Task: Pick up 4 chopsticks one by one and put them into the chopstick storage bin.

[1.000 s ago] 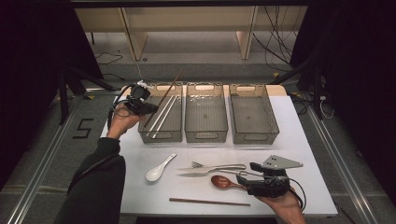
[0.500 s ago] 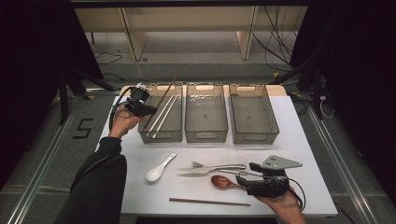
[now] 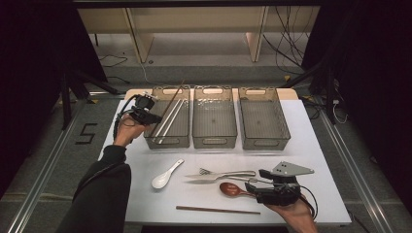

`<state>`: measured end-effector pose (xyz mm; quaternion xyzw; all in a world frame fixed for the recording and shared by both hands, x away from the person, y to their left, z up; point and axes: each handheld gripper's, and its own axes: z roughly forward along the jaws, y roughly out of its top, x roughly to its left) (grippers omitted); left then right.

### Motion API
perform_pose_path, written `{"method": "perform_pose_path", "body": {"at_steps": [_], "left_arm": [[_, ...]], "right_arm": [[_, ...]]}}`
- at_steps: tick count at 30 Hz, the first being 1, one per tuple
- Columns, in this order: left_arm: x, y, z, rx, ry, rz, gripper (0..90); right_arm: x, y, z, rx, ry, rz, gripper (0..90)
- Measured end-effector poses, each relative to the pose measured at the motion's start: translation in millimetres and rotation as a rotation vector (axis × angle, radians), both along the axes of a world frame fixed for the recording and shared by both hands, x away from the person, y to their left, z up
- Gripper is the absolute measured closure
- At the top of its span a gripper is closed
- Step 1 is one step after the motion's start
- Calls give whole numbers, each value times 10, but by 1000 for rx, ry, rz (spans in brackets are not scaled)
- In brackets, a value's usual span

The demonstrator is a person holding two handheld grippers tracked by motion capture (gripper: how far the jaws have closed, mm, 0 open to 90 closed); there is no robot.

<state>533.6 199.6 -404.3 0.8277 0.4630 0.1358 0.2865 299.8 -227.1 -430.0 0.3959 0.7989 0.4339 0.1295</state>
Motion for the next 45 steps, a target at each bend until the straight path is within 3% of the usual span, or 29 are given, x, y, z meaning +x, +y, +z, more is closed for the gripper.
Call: {"method": "perform_pose_path", "body": {"at_steps": [5, 9, 12, 19, 23, 28, 31, 39, 42, 45], "left_arm": [[-3, 5, -25, 0, 15, 0, 821], [-52, 1, 27, -21, 6, 9, 709], [-133, -27, 101, -36, -6, -11, 623], [-487, -213, 272, -66, -54, -89, 404], [-741, -338, 323, -89, -72, -155, 348], [-1031, -492, 276, -111, -66, -235, 306], [-1150, -613, 214, -53, -49, -291, 289], [-1457, -823, 165, -16, -17, -404, 267], [-1561, -900, 97, 22, -13, -431, 263], [-1659, -975, -4, 50, 19, -478, 257]], "right_arm": [[1, 3, -2, 0, -1, 2, 302], [1, 1, 2, 3, -1, 1, 302], [3, -4, 3, 4, -3, 0, 302], [0, -3, 6, 4, -3, -3, 302], [3, -11, 4, 4, -6, -6, 302], [1, -13, 6, 2, -5, -8, 301], [4, -15, 7, 1, -5, -8, 301], [4, -24, -2, -2, -1, -8, 301], [2, -19, -6, -2, 2, -6, 300], [3, -19, -8, -3, 3, -7, 300]]}}
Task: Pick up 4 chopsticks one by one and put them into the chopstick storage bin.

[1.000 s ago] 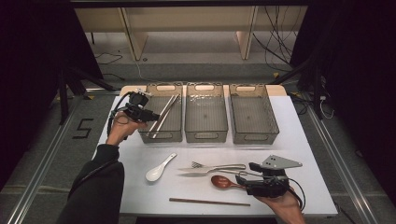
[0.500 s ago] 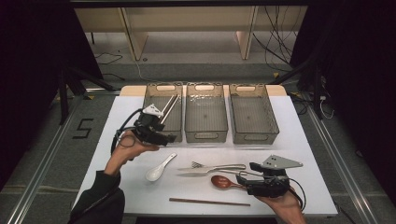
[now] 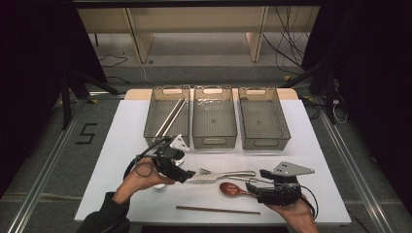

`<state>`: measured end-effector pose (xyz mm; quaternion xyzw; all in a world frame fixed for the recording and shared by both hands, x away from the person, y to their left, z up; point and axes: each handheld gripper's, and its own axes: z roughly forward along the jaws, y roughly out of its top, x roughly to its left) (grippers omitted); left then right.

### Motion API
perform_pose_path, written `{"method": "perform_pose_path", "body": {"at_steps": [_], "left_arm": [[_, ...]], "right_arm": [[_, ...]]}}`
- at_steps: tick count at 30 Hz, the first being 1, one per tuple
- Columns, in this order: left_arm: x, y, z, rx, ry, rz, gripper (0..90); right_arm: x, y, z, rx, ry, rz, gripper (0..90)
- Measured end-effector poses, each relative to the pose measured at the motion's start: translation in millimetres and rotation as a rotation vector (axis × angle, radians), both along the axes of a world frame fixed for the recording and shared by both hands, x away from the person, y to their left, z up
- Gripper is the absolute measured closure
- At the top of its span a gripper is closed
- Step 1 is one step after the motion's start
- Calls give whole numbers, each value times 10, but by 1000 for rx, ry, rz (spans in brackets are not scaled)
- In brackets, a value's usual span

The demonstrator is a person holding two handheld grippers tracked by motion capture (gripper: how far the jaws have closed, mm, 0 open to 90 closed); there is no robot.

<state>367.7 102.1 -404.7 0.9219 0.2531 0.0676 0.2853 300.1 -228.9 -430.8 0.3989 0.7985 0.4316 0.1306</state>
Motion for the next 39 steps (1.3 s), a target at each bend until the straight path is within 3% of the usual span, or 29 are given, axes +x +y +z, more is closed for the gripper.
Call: {"method": "perform_pose_path", "body": {"at_steps": [10, 15, 23, 30, 39], "left_arm": [[-230, -212, -209, 87, 51, -127, 227], [-310, -310, -313, 166, 55, -170, 206], [-375, -389, -425, 198, 82, -202, 220], [-417, -445, -496, 243, 93, -270, 328], [-450, -491, -521, 267, 99, -339, 541]], "right_arm": [[3, 7, -11, -5, 1, 6, 300], [3, 7, -14, -6, 3, 6, 299], [5, 6, -15, -9, 8, 7, 299], [12, 14, -24, -12, 9, 6, 299], [12, 7, -24, -11, 12, 4, 299]]}}
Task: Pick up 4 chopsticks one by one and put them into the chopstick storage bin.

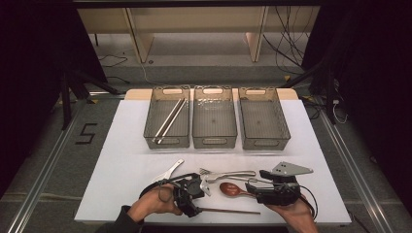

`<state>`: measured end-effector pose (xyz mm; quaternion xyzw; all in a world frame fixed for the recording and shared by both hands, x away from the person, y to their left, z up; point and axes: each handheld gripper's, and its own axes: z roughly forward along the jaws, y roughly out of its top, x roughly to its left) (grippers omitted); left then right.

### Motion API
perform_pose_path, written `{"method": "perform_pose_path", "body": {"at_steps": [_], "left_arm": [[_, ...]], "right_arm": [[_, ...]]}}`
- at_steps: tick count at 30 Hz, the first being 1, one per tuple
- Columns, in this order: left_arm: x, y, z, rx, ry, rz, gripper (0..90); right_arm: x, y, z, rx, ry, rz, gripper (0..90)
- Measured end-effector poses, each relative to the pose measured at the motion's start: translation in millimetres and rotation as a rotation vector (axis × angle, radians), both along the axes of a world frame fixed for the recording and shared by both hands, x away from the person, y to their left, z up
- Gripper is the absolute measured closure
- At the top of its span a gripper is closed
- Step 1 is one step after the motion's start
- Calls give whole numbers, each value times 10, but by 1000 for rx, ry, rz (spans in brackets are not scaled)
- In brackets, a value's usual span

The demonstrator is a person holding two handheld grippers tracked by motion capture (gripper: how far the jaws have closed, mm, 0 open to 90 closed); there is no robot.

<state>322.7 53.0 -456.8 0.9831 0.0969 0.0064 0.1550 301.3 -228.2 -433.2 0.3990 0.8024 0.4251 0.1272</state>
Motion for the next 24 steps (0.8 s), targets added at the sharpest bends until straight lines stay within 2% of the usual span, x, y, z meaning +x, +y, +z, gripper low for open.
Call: {"method": "perform_pose_path", "body": {"at_steps": [5, 18, 24], "left_arm": [[-26, -36, -33, 28, 1, -35, 630], [-70, -82, -27, 52, -1, -90, 823], [-81, -83, -27, 48, -11, -103, 835]], "right_arm": [[1, 1, 0, 0, 0, 0, 299], [1, 3, -2, -2, 0, -2, 300], [1, 4, -3, -3, 1, -2, 300]]}}
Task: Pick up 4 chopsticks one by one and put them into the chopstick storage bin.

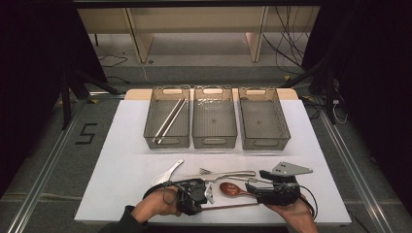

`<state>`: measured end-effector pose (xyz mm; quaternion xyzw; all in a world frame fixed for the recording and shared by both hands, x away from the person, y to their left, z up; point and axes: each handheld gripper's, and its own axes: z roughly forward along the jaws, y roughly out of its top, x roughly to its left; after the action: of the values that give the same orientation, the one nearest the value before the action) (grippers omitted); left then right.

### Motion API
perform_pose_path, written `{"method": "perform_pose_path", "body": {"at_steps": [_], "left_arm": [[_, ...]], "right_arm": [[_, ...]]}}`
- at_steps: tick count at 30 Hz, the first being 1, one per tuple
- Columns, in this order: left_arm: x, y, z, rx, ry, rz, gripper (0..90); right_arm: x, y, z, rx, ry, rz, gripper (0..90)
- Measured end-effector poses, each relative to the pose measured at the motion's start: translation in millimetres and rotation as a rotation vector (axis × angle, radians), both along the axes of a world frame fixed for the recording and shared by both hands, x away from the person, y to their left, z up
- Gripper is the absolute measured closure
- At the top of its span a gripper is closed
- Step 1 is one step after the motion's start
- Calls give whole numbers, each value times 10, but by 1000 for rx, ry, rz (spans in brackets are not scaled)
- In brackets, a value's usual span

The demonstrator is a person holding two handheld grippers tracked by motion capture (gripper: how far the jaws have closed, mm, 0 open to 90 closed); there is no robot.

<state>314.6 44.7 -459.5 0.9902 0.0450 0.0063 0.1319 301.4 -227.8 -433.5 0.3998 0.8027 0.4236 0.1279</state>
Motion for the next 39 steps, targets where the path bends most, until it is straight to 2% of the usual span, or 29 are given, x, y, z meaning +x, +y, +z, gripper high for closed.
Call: {"method": "perform_pose_path", "body": {"at_steps": [4, 8, 11, 17, 21, 24, 29, 32, 39], "left_arm": [[0, 6, 7, 5, 0, -21, 839], [5, 23, 25, 0, -1, -16, 840], [25, 63, 71, -24, 8, -1, 840], [57, 151, 201, -38, 15, -5, 840], [87, 229, 293, -69, 8, 20, 840], [125, 300, 366, -87, -3, 51, 840], [245, 471, 464, -123, -28, 140, 840], [300, 554, 521, -163, -37, 195, 840], [482, 766, 654, -267, -83, 369, 840]], "right_arm": [[1, -3, 1, 1, 0, 0, 300], [0, -7, 4, 3, 0, 1, 300], [1, -14, 6, 3, -2, -1, 300], [1, -27, 14, 8, -8, -10, 300], [1, -50, 28, 10, -18, -18, 300], [0, -72, 38, 18, -24, -28, 300], [-5, -91, 53, 25, -39, -39, 300], [-6, -86, 53, 27, -42, -40, 300], [-6, -69, 37, 27, -36, -37, 300]]}}
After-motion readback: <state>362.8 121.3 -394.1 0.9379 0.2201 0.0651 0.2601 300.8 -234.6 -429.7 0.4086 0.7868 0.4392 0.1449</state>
